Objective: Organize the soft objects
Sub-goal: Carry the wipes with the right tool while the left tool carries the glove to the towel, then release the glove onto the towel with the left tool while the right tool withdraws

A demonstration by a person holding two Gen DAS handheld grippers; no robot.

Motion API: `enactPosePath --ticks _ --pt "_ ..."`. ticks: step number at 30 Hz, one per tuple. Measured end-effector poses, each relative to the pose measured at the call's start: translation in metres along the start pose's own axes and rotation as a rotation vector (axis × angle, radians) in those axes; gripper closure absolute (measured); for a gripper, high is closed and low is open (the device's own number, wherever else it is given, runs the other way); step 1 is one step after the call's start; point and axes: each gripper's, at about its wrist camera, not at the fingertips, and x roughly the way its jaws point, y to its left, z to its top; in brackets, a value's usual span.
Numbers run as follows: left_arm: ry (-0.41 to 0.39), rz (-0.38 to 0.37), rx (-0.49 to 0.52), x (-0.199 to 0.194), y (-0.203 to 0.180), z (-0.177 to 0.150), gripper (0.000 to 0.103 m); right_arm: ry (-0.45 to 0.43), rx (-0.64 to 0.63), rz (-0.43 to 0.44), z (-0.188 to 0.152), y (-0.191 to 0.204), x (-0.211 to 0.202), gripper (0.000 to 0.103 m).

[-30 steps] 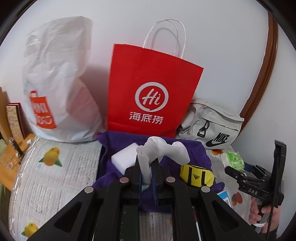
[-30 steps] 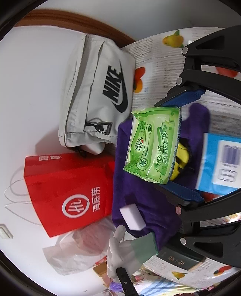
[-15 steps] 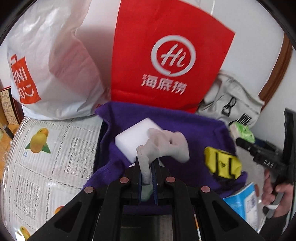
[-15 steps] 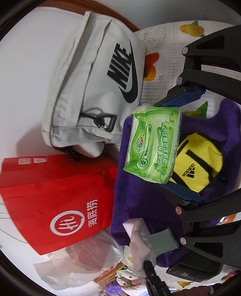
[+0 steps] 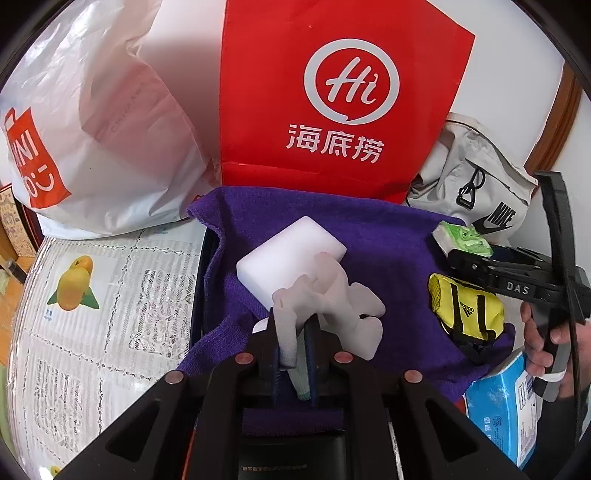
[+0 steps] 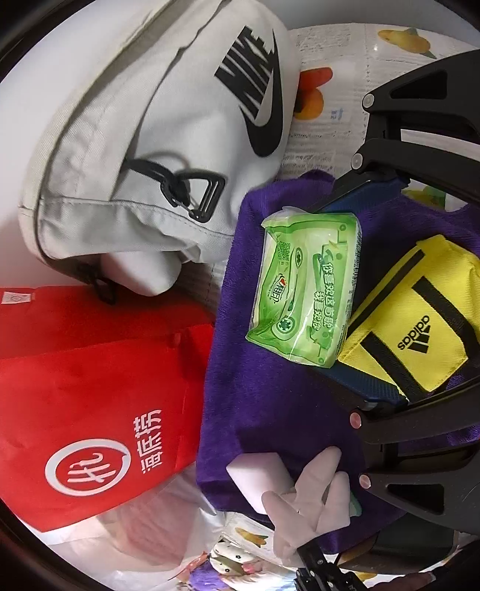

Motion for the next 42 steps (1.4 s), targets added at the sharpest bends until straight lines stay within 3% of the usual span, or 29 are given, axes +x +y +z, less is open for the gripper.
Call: enactPosePath --ticks 10,13,15,21,29,31,36,42 --pt "0.012 -0.019 -0.024 -0.003 0.006 -0.001 0.08 0.09 -0.012 0.006 0.009 0.004 0.018 0.025" --pt "0.016 -0.026 -0.028 -0.006 0.007 -0.001 0.067 0.109 -0.01 0.016 0.01 0.008 0.024 0.023" --pt "0.013 -0.026 -0.028 -0.01 0.007 -0.002 0.051 0.098 0.008 0.023 0.01 0.009 0.019 0.019" --pt "-0.011 -0.023 -0.036 -0.03 0.007 -0.003 0.041 0.067 0.035 0.01 0.006 0.004 -0.002 0.019" --pt "-0.061 0.018 -0.053 -0.069 0.014 -0.018 0.041 -0.022 0.066 0.01 -0.015 0.003 -0.06 0.019" --pt "-0.079 0.021 -0.043 -0.081 0.013 -0.024 0.041 -0.09 0.071 0.012 -0.031 0.007 -0.096 0.019" --pt "-0.095 0.019 -0.056 -0.107 0.014 -0.043 0.041 -0.156 0.078 0.043 -0.061 0.017 -0.132 0.019" --pt "-0.079 0.017 -0.11 -0.126 0.02 -0.069 0.041 -0.163 0.041 0.045 -0.112 0.04 -0.161 0.019"
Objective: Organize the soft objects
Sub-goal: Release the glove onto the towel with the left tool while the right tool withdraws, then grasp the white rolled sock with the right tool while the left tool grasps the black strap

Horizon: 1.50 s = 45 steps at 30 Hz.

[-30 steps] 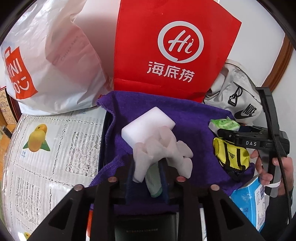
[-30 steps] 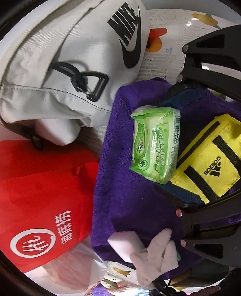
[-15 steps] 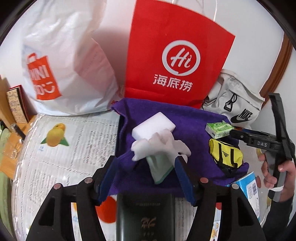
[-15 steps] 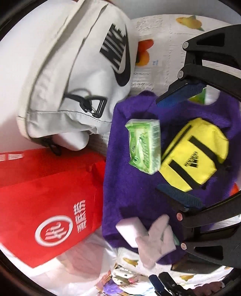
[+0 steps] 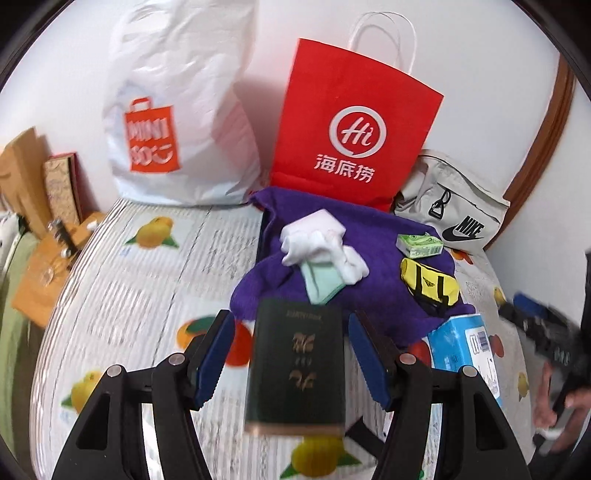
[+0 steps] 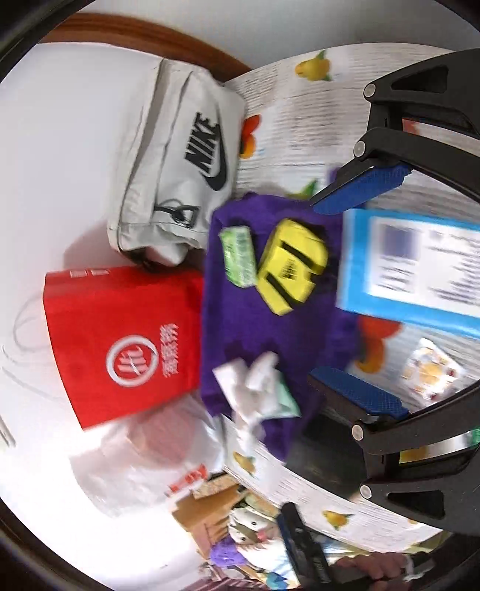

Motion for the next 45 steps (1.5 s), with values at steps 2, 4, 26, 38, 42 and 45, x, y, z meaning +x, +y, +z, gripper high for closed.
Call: enactPosePath --ticks 2,4,26,38,42,45 --pt "0.015 -0.003 -0.009 -0.005 0.002 -0.01 0.041 0.007 -0.005 0.018 -0.019 0.007 -0.013 0.019" --pt "0.013 0.0 -0.012 -0.011 0.004 -0.021 0.041 0.018 -0.007 0.042 -0.038 0.018 -0.021 0.019" --pt "0.081 -0.02 0.017 -0.02 0.056 -0.129 0.041 0.194 -0.068 0.08 -0.152 0.118 0.039 0.05" --pt "0.109 -0.116 0.184 -0.009 0.024 -0.148 0.041 0.037 -0.081 0.076 -0.135 0.118 0.006 0.08" --pt "0.13 -0.187 0.212 0.001 0.01 -0.15 0.041 0.0 -0.06 0.053 -0.134 0.103 -0.013 0.08" --pt "0.178 -0.215 0.227 0.01 0.003 -0.159 0.043 -0.016 -0.059 0.029 -0.141 0.091 -0.03 0.08"
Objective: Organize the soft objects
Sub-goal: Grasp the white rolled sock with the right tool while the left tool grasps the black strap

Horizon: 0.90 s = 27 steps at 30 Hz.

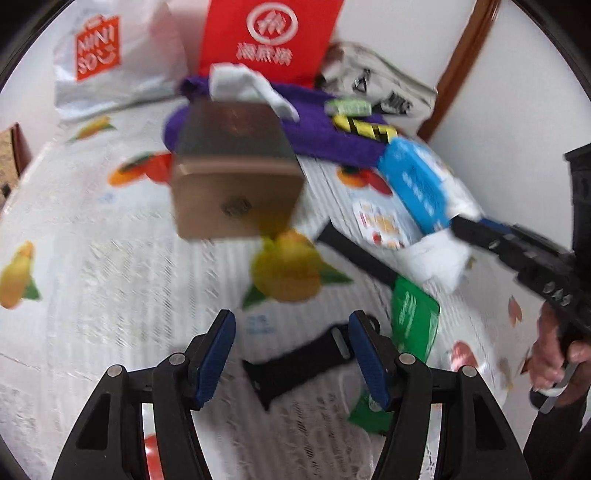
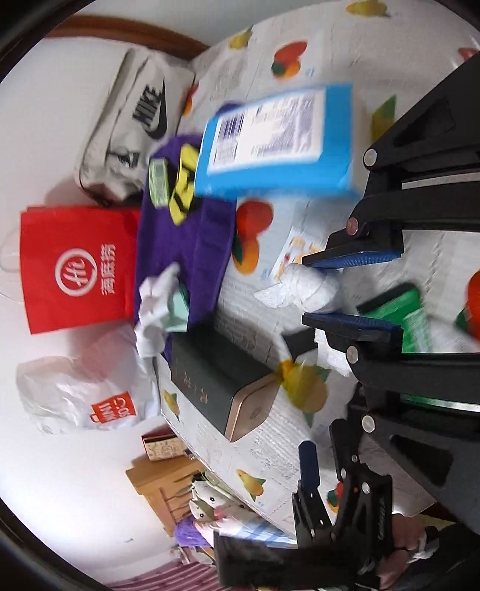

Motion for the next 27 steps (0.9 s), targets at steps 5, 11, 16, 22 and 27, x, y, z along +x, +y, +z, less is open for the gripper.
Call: enactPosePath --ticks 5,11,16,22,27 --pt "0.008 -0.027 0.032 -0.007 -0.007 -0.014 0.049 -0.016 0.047 -0.031 -0.018 -0.024 -0.022 0.08" --pt "0.034 0.026 0.119 -0.012 -0.02 -0.026 0.054 -0.03 0.053 -0.044 -0.034 -0.038 -0.03 0.08" --pt "0.038 0.104 0.222 -0.005 -0.029 -0.019 0.055 -0.042 0.068 -0.02 -0.043 -0.045 -0.037 0.08" --pt "0.077 0.128 0.297 0.005 -0.045 -0.009 0.055 -0.035 0.091 -0.003 -0.052 -0.051 -0.037 0.08" --pt "0.082 0.148 0.331 0.012 -0.057 -0.007 0.056 -0.027 0.103 0.001 -0.056 -0.055 -0.036 0.08"
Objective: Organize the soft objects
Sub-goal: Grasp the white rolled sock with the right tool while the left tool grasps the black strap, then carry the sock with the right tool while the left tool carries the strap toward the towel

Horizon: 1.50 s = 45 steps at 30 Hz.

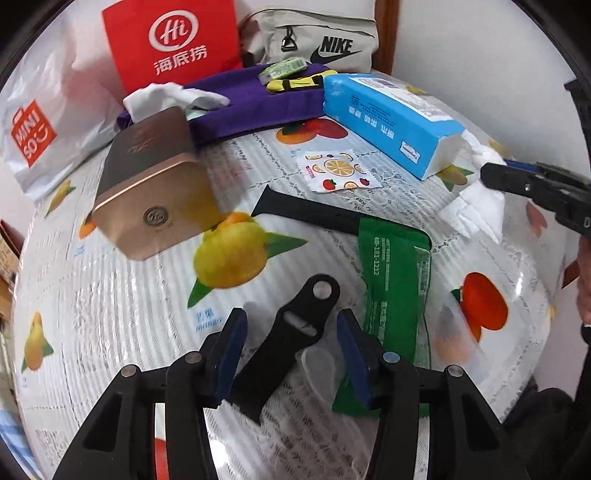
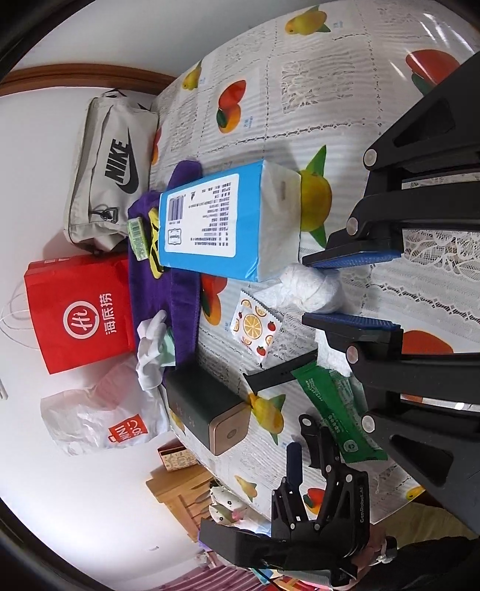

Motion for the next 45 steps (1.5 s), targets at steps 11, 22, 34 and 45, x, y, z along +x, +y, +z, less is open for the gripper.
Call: enactPosePath --ticks 11,22,34,45 --pt "-0.019 0.066 -0.203 -0.003 0.041 -0.003 0.074 -0.006 0.017 0.005 -0.003 -0.007 -0.002 0.08" --pt "-0.042 0.063 -0.15 -0.014 0.035 -0.031 0.083 0.002 0.041 0.004 -0.009 -0.017 0.001 0.08" --pt "-0.09 0.07 -0.194 -0.013 0.033 -0.033 0.08 0.077 0.079 -0.043 -0.028 -0.041 0.014 0.08" --pt "-0.112 0.064 -0.277 -0.019 0.038 -0.032 0.083 0.055 0.071 -0.016 -0.029 -0.043 0.013 0.081"
